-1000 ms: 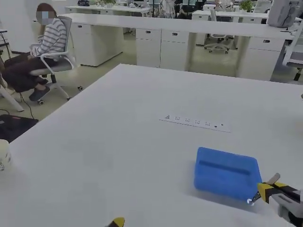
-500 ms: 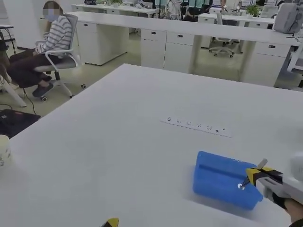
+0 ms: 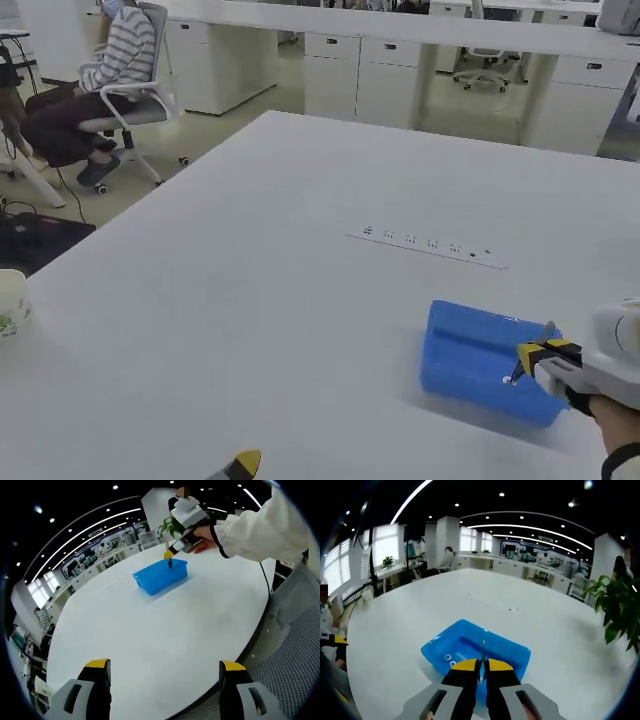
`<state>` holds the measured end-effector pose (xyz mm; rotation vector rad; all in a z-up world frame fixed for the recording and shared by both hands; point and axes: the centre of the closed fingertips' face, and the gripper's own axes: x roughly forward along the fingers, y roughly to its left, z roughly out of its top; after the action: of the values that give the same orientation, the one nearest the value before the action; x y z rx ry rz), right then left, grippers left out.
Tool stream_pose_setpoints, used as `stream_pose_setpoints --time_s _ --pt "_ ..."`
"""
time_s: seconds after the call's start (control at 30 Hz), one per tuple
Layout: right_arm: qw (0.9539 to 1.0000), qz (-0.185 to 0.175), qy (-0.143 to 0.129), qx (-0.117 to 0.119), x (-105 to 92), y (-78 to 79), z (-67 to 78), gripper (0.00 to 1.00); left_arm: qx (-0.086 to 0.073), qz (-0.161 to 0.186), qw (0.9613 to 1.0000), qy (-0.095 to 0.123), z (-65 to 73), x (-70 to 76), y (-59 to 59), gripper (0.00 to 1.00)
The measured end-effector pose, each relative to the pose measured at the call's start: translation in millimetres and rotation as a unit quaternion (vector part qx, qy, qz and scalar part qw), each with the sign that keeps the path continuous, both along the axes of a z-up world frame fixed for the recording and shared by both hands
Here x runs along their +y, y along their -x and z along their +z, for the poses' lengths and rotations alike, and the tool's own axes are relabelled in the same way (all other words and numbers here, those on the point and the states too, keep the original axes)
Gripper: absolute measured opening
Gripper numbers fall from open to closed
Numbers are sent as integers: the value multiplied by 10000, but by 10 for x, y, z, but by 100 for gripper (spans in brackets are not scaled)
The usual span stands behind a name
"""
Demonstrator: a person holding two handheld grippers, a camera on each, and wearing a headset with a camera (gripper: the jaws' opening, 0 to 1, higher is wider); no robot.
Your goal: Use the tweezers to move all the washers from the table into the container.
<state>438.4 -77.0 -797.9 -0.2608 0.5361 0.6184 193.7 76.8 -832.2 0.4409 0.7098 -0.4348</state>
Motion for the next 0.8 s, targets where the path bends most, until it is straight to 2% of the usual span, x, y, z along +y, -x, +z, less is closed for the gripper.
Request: stream_pose_setpoints --time_s 0.07,0.17,0.3,0.4,0.5,0.63,0.73,0.8 --pt "10000 2 71 46 -29 -39 -80 2 12 -15 10000 1 -4 -5 3 91" --pt "9999 -23 39 138 -58 -82 -153 2 45 -19 10000 -18 -15 -5 7 91" --pt "9998 -6 55 209 -57 -53 -225 2 106 -41 9999 -27 -34 -12 17 91" --pt "9999 62 88 57 -39 -64 -200 2 138 -60 9999 -50 -50 -16 22 91" --pt "10000 27 65 37 -53 -84 -200 3 177 -68 9998 -52 -61 -19 29 91" --pt "9998 -79 -167 99 -70 -93 -190 3 211 -59 9997 -90 -74 -12 34 91" --pt "9998 0 -133 130 -60 -79 -187 3 200 -48 9997 -115 -73 -5 32 91" --pt "9999 37 -133 52 -67 -58 -137 3 198 -34 9997 -121 -72 1 31 91"
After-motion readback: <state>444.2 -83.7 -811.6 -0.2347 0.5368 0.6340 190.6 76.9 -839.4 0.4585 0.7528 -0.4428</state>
